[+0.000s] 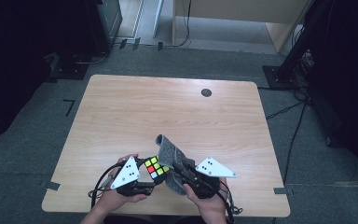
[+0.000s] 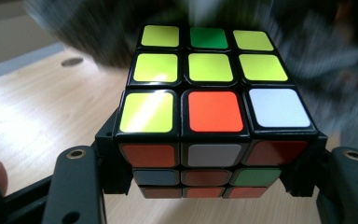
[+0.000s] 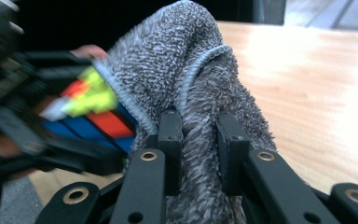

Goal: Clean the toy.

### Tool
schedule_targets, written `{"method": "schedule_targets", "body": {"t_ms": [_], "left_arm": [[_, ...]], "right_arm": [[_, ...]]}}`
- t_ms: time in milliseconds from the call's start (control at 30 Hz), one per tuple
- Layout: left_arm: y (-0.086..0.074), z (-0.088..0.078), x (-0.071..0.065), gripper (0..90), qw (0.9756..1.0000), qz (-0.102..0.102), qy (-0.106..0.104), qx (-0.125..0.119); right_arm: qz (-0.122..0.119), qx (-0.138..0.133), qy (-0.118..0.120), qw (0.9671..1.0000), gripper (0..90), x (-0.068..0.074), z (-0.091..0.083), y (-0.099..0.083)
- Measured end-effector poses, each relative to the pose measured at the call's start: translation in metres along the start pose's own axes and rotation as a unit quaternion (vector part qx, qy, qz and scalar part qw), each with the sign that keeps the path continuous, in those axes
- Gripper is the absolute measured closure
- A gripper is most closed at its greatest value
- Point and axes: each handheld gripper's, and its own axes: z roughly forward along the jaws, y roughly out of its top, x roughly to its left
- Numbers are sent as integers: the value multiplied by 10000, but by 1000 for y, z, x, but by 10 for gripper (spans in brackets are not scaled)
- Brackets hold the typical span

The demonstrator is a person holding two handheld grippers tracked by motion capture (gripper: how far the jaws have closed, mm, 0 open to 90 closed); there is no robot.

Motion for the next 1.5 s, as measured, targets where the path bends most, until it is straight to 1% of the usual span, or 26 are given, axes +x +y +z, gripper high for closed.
{"method": "schedule_targets", "body": {"t_ms": [67,200,233,267,300,333,367,400,433,467,500,567,600,733,867,967,1000,1067,1133,1200,1267,1367,1400,1433,1467,1500], "left_arm": [[-1,3,-5,338,9999,131,-23,82],[5,-2,-6,338,9996,54,-213,-200],[7,-5,-4,338,9992,-21,-249,-306],[8,-9,1,338,9982,-236,-325,-451],[8,-9,1,338,9982,-236,-325,-451],[8,-11,5,338,9977,-348,-310,-486],[7,-11,7,338,9977,-403,-246,-483],[5,-10,9,338,9977,-456,-223,-445],[3,-8,12,338,9978,-536,-241,-312],[3,-8,12,338,9978,-536,-241,-312],[1,-6,11,338,9981,-509,-259,-223],[0,-3,7,338,9989,-344,-301,-121],[2,-2,2,338,9992,-200,-322,-140],[5,-4,-1,338,9994,-86,-262,-194],[6,-10,6,338,9988,-286,-167,-363],[2,-9,11,338,9991,-342,17,-256],[1,-8,11,338,9992,-342,-5,-198],[-1,-5,8,338,9994,-256,-225,-62],[0,-2,0,338,9993,1,-376,24],[4,-1,-5,338,9993,150,-353,15],[5,-2,-4,338,9993,154,-347,-14],[6,-7,2,337,9997,-21,-191,-159],[5,-8,8,337,9997,-184,-8,-133],[5,-8,8,338,9997,-184,-8,-133],[4,-8,11,338,9995,-284,28,-104],[1,-7,13,338,9994,-349,-84,-7]], "right_arm": [[7,-47,14,10000,755,0,-2,1],[119,-124,110,9998,754,-3,-2,1],[155,-4,84,9998,755,-7,1,-3],[156,37,56,9999,755,-8,3,-5],[156,37,56,9999,755,-8,3,-5],[177,82,48,9998,755,-9,4,-6],[196,115,54,9997,755,-8,5,-7],[111,122,55,9998,754,-5,4,-5],[71,111,57,9999,754,-3,3,-4],[35,71,77,9999,754,-1,2,-3],[35,71,77,9999,754,-1,2,-3],[-66,-42,86,9999,754,3,-1,2],[-42,-59,90,9999,754,2,-2,2],[118,-24,141,9998,754,-5,0,-1],[138,152,82,9998,754,-6,5,-6],[38,194,90,9998,752,-2,4,-4],[-1,182,108,9998,751,0,3,-3],[-36,126,140,9998,752,1,1,-1],[-21,114,121,9999,753,-1,1,-1],[73,121,147,9998,753,-5,2,-3],[144,130,170,9997,753,-8,3,-5],[186,301,97,9993,755,-9,8,-11],[127,355,32,9993,755,-6,10,-12],[127,355,32,9993,755,-6,10,-12],[82,366,21,9993,755,-4,11,-12],[22,322,44,9995,754,0,9,-10]]}}
